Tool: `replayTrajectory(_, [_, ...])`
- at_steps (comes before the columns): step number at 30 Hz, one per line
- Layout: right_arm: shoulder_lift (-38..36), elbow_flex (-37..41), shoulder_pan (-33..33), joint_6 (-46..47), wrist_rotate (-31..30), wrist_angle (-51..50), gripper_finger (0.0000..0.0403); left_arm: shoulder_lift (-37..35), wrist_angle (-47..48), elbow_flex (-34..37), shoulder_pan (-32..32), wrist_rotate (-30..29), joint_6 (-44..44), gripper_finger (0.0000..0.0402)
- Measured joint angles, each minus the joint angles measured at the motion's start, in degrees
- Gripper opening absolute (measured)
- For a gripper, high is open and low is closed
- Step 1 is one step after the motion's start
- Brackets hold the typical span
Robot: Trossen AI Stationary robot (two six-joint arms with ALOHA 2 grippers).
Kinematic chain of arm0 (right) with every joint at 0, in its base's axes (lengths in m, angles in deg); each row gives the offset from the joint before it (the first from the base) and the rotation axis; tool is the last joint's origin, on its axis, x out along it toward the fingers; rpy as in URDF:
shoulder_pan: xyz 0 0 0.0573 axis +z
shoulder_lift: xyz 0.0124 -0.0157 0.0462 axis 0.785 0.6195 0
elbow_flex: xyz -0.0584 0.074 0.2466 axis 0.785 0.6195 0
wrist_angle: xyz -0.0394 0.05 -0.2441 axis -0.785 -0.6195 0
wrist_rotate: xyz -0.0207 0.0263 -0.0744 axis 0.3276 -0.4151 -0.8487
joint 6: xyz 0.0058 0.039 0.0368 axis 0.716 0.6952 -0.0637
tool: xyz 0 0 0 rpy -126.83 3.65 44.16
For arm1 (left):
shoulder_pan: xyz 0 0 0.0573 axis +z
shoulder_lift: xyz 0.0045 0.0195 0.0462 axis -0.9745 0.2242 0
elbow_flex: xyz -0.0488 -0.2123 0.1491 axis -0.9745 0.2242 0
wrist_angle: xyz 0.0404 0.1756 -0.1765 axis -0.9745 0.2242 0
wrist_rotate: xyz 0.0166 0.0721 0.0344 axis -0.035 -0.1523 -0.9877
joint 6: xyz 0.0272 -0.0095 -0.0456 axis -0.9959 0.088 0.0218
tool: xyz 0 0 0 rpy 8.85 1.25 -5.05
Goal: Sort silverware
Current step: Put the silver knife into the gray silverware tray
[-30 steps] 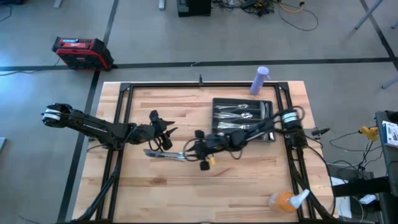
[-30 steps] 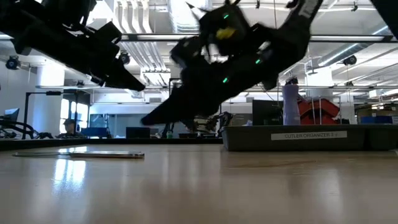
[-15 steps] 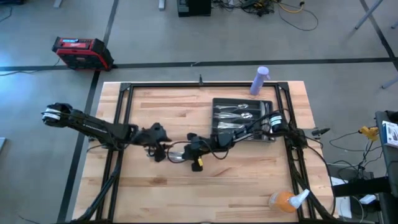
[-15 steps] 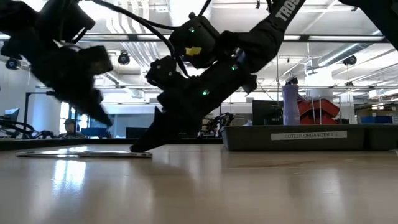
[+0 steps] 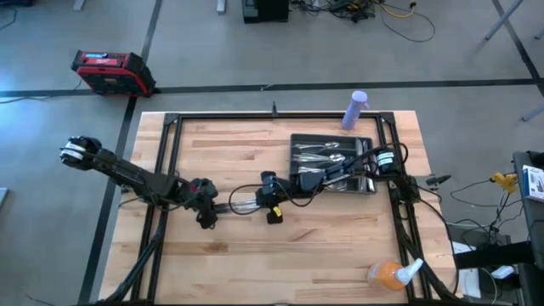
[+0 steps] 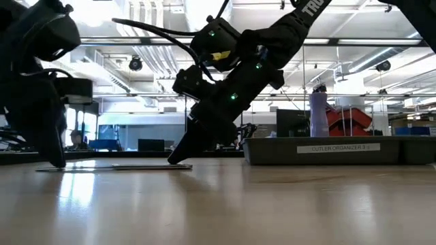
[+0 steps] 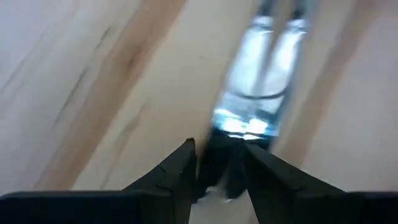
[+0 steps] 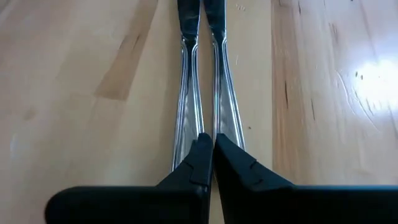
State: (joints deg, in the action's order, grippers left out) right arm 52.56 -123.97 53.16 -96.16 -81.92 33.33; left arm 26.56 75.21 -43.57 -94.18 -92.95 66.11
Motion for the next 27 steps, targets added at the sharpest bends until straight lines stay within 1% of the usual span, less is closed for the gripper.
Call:
replayTrajectory(3, [-0.02,0.0,0.01,-0.69,0.11,0.04,0.0002,0.02,2.73,-0.09,-0.45,-1.76,2.95,0.0118])
replayTrajectory(9, [-0.02,0.0,-0.15,-0.94,0.25,0.35,0.0002,0.04,2.98,-0.06,-0.47,-1.69,3.18,0.0118])
replayTrajectory(14, [-0.02,0.0,-1.78,-3.69,0.4,0.63,0.0003,0.0,2.56,1.1,-0.49,-1.71,4.27,0.0118])
replayTrajectory(16, [-0.04,0.0,-2.95,-3.53,1.64,0.7,0.0005,-0.09,2.19,1.74,-0.49,-1.83,7.02,0.0118])
replayTrajectory(17, [-0.04,0.0,-3.52,-3.43,3.42,0.75,0.001,-0.13,2.04,1.91,-0.49,-1.94,8.34,0.0118])
replayTrajectory(19, [-0.04,0.0,-4.59,-3.2,7.73,0.99,0.0024,-0.15,1.89,2.21,-0.49,-2.06,10.35,0.0118])
replayTrajectory(21, [0.1,0.0,-5.23,-2.97,10.74,1.8,0.0047,-0.13,1.74,2.36,-0.49,-2.13,10.67,0.0118])
replayTrajectory(27, [1.04,-0.01,-6.82,-5.39,11.29,2.97,0.0132,-0.13,1.18,2.49,-0.49,-2.16,10.67,0.0118])
